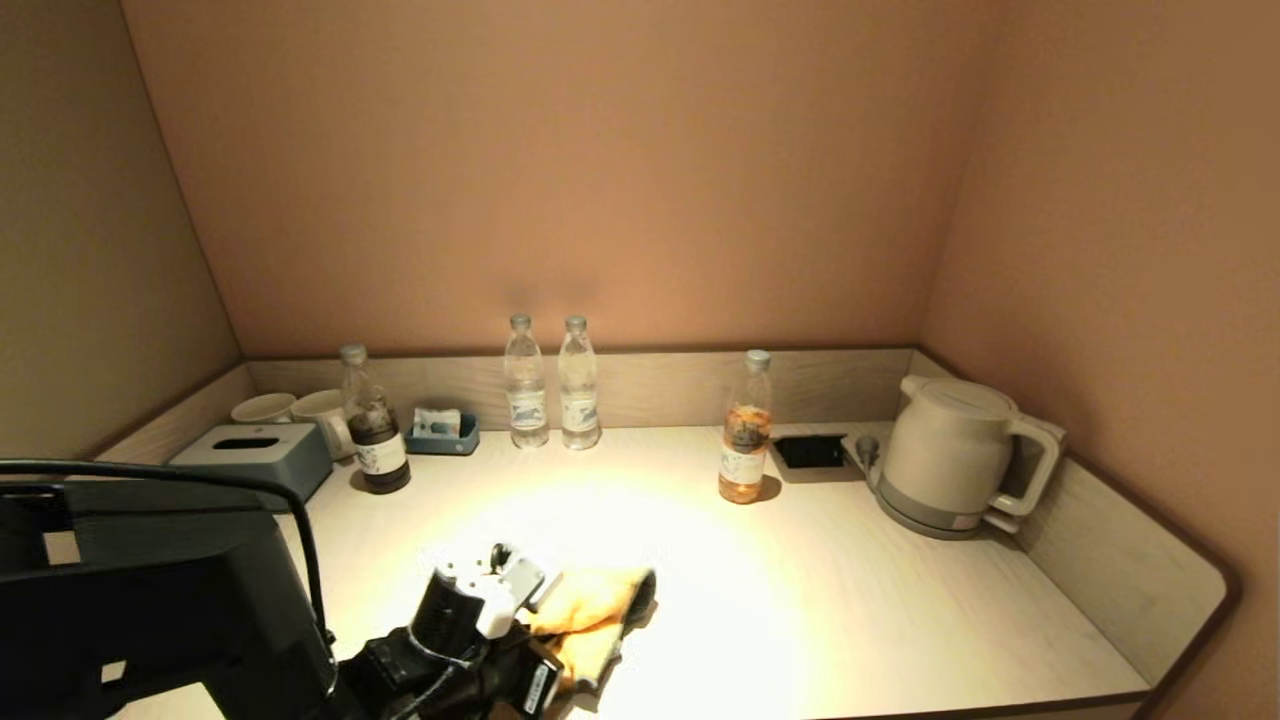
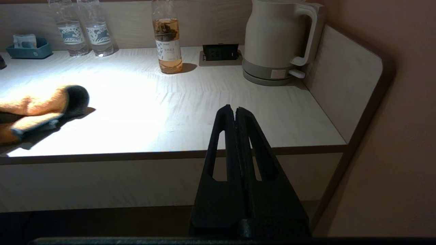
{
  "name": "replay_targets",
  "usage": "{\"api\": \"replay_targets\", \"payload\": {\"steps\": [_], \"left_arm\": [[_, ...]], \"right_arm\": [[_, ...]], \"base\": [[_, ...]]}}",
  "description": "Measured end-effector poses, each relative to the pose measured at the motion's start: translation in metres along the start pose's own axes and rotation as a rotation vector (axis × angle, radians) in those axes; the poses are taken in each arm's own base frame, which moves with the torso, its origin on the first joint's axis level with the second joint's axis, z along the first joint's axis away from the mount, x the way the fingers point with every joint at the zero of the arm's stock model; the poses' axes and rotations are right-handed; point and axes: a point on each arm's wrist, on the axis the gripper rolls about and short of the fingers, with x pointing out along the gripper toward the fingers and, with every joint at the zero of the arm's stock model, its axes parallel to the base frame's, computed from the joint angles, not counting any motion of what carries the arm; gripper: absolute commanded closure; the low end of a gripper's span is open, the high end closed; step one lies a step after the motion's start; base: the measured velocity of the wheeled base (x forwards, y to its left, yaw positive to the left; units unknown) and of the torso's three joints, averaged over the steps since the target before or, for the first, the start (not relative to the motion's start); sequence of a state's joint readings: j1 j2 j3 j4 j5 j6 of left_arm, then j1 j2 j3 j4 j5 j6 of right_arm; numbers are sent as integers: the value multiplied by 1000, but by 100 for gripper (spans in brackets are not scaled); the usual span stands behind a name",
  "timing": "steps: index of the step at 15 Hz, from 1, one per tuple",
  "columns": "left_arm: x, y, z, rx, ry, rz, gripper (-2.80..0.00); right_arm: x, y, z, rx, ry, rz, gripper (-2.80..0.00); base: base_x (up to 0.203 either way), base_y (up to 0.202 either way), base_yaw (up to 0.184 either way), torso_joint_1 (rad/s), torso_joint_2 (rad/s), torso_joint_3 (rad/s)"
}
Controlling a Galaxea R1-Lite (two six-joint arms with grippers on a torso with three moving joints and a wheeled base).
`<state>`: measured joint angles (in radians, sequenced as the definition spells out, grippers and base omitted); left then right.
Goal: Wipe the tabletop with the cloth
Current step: Sweep the stains on the table
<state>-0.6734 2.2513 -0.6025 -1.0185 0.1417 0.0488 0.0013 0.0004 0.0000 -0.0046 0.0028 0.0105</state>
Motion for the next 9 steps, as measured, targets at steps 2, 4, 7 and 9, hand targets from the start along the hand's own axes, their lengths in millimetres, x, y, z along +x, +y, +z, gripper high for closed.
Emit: {"api": "replay_targets", "payload": {"steps": [2,4,7,9], "left_arm": [[-7,36,-14,-18,-14,89,0],[-9,72,-24,-22,-33,188,0],[2,123,-31,-22,-72,334,0],[14,139,-27,-25,-87,368,0]], "right_arm": [[0,0,0,0,0,0,0],[0,0,0,0,0,0,0],[0,0,0,0,-1,0,0],[0,0,0,1,0,0,0]], "base": [[0,0,0,0,0,0],[0,0,0,0,0,0],[0,0,0,0,0,0],[0,0,0,0,0,0]]}}
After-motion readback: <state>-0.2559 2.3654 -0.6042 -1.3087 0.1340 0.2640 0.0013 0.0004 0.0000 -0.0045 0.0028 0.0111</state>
